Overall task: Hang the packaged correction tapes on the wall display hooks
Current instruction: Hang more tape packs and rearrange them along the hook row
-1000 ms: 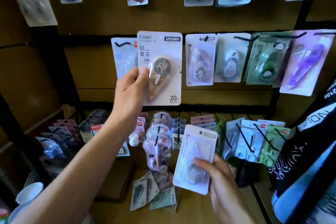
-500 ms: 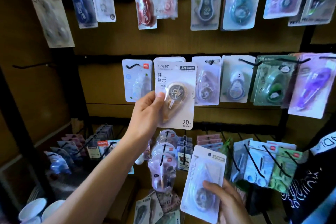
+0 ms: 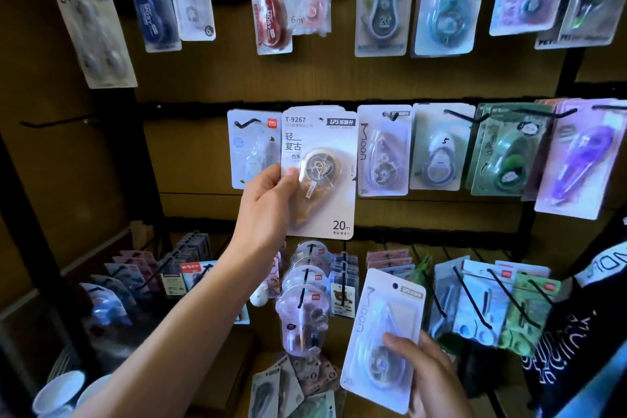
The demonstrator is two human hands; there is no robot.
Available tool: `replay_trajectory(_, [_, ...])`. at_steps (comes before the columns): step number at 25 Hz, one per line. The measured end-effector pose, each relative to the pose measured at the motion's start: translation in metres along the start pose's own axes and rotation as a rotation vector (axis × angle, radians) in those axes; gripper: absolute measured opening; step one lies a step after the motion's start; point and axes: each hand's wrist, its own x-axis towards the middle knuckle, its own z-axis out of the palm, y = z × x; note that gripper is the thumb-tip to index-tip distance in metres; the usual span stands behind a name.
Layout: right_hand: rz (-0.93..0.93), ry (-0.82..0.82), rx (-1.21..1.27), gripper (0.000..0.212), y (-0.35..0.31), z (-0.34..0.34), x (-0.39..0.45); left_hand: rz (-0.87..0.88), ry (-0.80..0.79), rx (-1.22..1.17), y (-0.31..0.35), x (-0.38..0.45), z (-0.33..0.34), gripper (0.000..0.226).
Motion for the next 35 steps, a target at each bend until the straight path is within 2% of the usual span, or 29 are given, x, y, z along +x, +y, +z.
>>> replay_trajectory(3, [-0.032,0.044,-0.013,0.020,0.003,0.000,0.002,0.020,-0.075,0.029,-0.006,-0.004,0.002,0.041])
replay_trajectory(5, [-0.049,0.053,0.004,0.023,0.005,-0.001,0.003,0.042,-0.060,-0.005,-0.010,-0.004,0.004,0.044])
replay_trajectory(12, [-0.078,0.015,0.031,0.030,0.001,-0.004,0.004,0.150,-0.010,-0.065,-0.014,-0.006,0.005,0.043])
replay_trajectory(16, [-0.052,0.013,0.020,0.031,0.002,-0.006,0.007,0.126,0.078,-0.087,-0.014,0.005,0.003,0.031])
replay_trajectory(23, [-0.064,0.006,-0.011,0.028,0.006,-0.010,0.012,0.110,0.156,-0.073,-0.012,0.004,0.004,0.027])
replay_trajectory(27, [-0.030,0.016,-0.002,0.029,0.005,-0.010,0.013,0.033,0.159,0.029,-0.013,0.015,0.004,0.032])
replay_trajectory(31, [-0.048,0.019,-0.049,0.027,0.006,-0.005,0.010,-0.154,0.172,0.011,-0.018,0.039,0.007,0.026])
replay_trajectory(33, [-0.109,0.025,-0.086,0.031,0.009,0.004,0.005,-0.230,0.232,-0.017,-0.028,0.040,0.010,0.020])
replay_trajectory(35, [-0.219,0.013,-0.119,0.039,0.011,0.012,-0.001,-0.195,0.359,0.004,-0.045,0.021,0.007,0.010])
